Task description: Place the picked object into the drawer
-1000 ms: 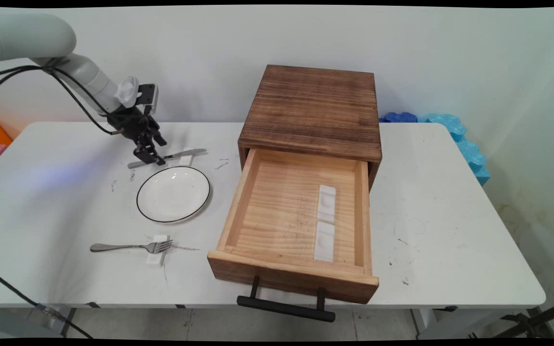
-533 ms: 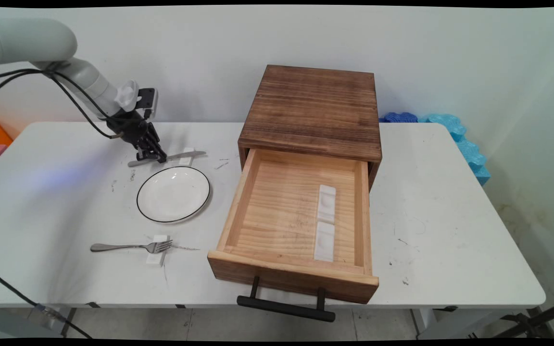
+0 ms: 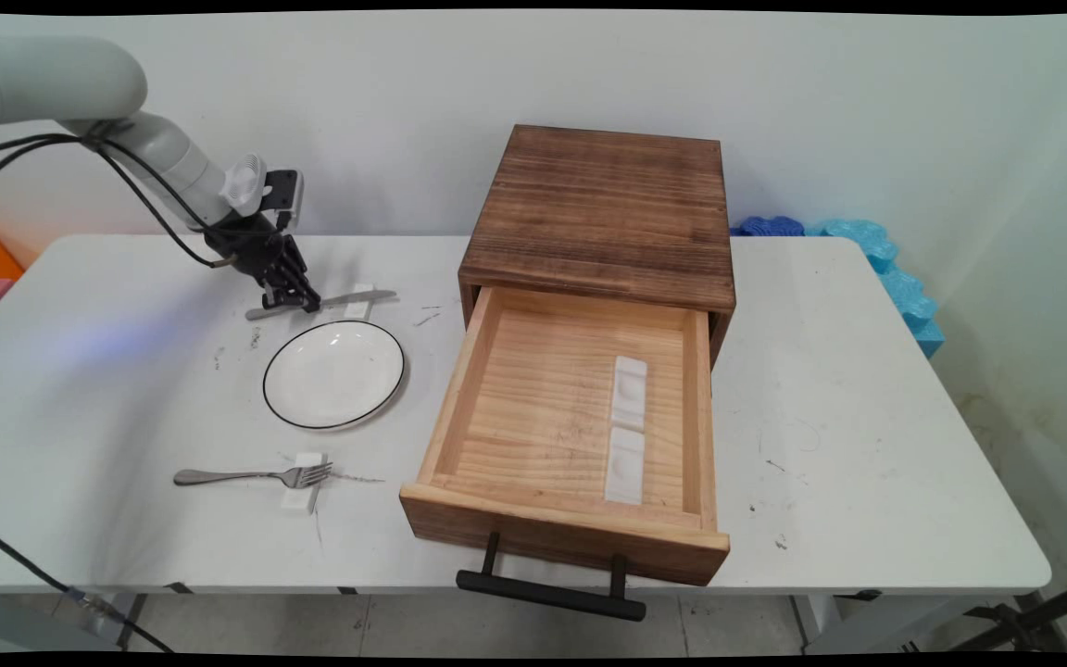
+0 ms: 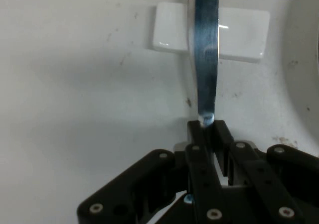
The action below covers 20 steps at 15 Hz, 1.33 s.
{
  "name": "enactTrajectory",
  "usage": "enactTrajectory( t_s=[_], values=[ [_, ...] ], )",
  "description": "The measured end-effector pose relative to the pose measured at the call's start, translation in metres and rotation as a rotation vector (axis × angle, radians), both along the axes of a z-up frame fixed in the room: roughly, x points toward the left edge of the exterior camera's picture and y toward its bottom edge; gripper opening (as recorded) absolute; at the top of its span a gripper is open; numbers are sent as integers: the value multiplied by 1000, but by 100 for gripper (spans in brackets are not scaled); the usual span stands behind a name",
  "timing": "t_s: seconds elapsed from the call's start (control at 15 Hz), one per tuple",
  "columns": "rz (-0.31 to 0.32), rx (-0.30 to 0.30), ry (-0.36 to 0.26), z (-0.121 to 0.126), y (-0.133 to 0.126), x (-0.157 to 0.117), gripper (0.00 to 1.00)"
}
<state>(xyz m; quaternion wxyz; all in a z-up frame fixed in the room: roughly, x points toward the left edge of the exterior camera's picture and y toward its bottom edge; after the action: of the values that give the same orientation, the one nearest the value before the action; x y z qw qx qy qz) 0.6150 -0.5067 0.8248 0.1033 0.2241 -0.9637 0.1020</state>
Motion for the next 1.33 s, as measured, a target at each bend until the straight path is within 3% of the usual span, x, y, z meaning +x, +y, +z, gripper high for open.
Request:
enactTrajectory(
  t_s=[1.33],
  values=[
    [-8, -106, -18, 68, 33, -15, 0]
  ],
)
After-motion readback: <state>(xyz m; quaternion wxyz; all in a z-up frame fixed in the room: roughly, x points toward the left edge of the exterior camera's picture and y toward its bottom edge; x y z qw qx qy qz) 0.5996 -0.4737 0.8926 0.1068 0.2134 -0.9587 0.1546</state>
